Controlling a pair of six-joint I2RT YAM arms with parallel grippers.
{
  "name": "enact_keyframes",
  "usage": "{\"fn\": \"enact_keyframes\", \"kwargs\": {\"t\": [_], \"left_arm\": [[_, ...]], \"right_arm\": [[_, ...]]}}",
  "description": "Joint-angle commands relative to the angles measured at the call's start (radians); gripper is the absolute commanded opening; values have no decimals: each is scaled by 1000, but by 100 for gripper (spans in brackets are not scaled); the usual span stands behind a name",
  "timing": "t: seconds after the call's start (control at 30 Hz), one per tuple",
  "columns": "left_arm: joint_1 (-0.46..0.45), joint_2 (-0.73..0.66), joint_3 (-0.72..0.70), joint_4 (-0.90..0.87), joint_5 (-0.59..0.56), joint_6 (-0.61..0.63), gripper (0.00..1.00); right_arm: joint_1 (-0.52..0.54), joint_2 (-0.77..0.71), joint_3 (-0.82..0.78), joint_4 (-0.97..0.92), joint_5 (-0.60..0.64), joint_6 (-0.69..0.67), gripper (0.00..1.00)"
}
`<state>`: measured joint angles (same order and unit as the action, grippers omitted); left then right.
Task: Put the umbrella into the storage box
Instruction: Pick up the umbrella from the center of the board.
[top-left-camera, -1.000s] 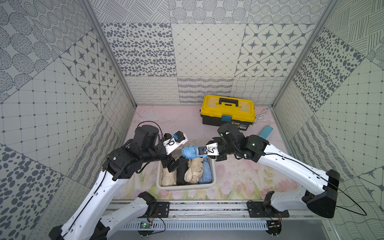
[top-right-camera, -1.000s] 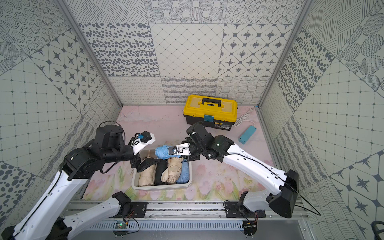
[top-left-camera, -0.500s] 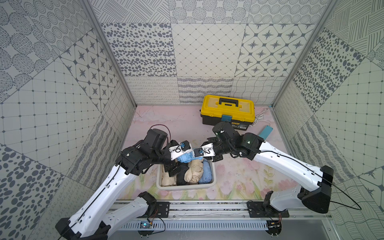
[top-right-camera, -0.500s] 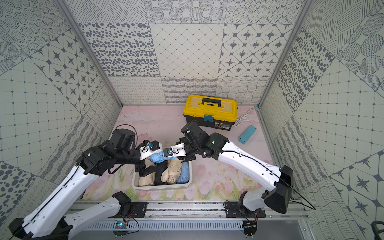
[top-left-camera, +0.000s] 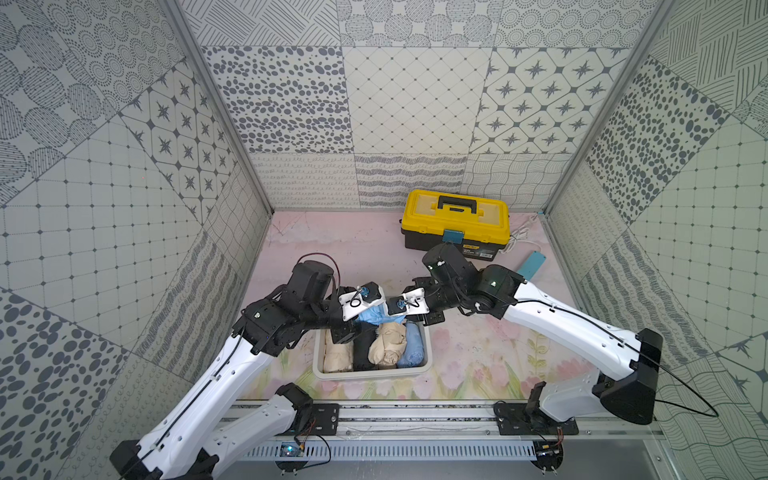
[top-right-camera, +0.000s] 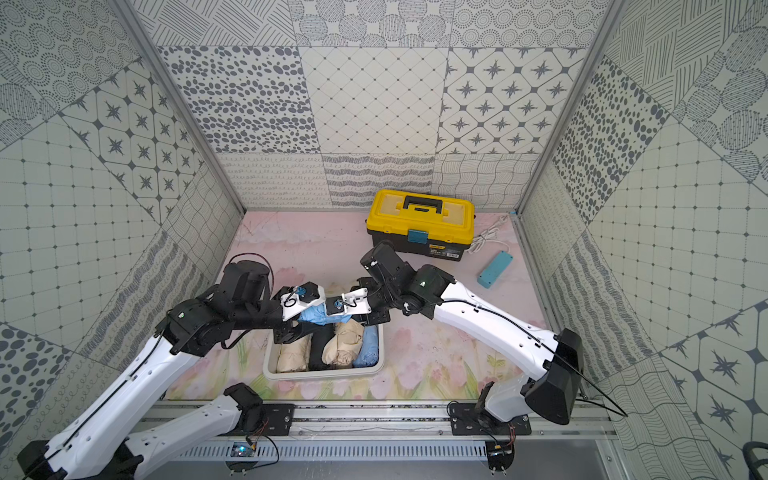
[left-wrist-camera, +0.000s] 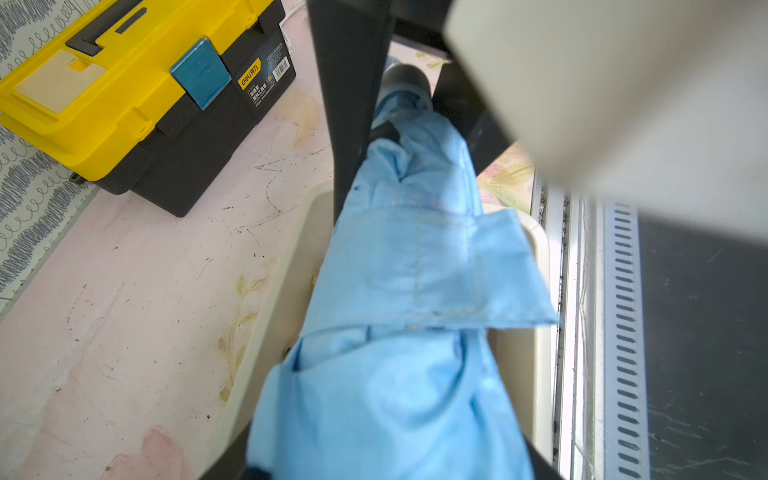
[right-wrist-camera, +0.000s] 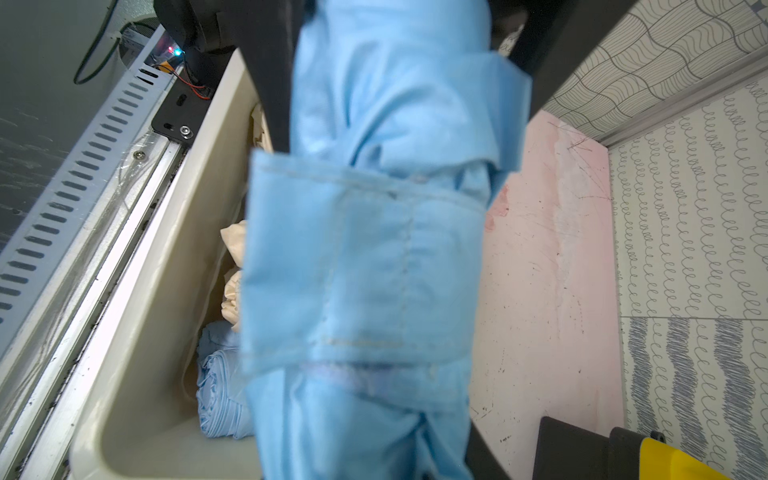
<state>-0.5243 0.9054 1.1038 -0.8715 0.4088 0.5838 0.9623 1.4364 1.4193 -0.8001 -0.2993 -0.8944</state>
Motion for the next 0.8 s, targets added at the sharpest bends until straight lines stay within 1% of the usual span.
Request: {"fn": "enact_keyframes", "kwargs": {"t": [0.0,0.1,0.27,0.33,0.37,0.43,0.5,0.57,0.63,0.67,0.7,0.77], "left_arm": [[-2,-21,-14,78,55,42,50],[-3,-38,-25,86,67,39,41],[-3,-66,-41,90,101,41,19],[-3,-71,-46,92,106,36,14],[-3,-70,-47,88,106,34,13],[-3,-67,-44,78,97,32,10],[-3,-65,-44,71,78,19,9],[-3,-65,-47,70,46,-3,9],[-3,-67,-50,69,20,-25,6],[-3,-70,-55,70,4,-40,3],[-2,-72,-58,69,-8,-55,1],[-2,-78,-70,69,-33,-87,0]], "right_arm": [[1,5,38,77,-72,46,26],[-6,-3,25,95,-81,73,30],[-22,-15,6,124,-104,151,35],[-24,-12,8,134,-111,174,39],[-25,-10,10,138,-114,192,42],[-28,-15,12,142,-121,220,53],[-33,-33,4,149,-118,257,69],[-38,-67,-15,162,-125,292,78],[-48,-115,-46,178,-132,338,85],[-54,-143,-67,185,-135,366,88],[-59,-176,-89,191,-136,398,90],[-66,-236,-135,195,-142,457,91]]}}
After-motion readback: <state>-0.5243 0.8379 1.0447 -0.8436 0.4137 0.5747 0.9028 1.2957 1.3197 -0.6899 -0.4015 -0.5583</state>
